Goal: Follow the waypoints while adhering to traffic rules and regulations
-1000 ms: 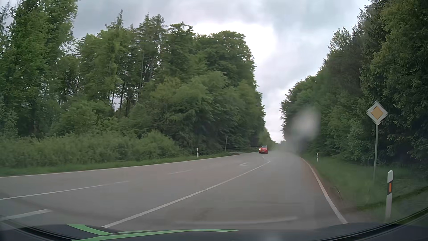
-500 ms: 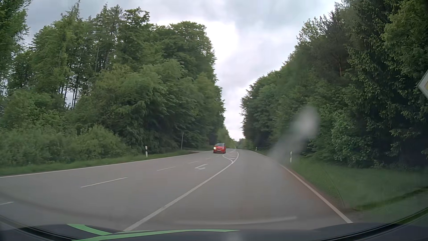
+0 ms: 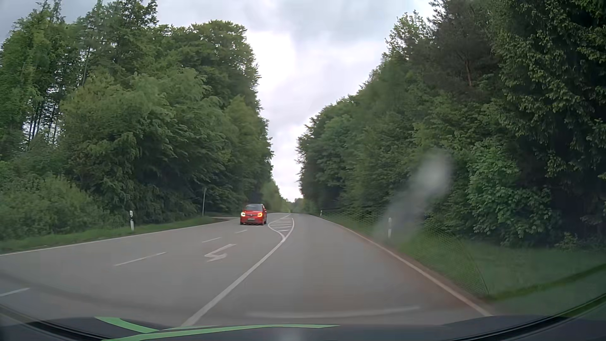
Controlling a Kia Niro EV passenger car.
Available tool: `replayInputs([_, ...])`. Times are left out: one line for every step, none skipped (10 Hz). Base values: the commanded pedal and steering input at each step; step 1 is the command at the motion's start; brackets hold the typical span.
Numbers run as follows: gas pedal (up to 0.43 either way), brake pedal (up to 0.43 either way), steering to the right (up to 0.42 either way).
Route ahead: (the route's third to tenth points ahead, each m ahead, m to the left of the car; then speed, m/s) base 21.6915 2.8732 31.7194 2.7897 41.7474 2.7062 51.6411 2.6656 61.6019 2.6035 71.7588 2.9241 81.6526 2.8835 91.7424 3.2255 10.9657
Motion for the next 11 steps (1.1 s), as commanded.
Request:
replayInputs([0.512,0.0,0.06])
replayInputs([0.531,0.0,0.044])
replayInputs([0.531,0.0,0.025])
replayInputs([0.551,0.0,0.008])
replayInputs([0.551,0.0,0.003])
replayInputs([0.559,0.0,0.003])
replayInputs([0.559,0.0,0.002])
replayInputs([0.559,0.0,0.001])
replayInputs([0.559,0.0,-0.001])
replayInputs([0.559,0.0,-0.007])
replayInputs([0.559,0.0,-0.01])
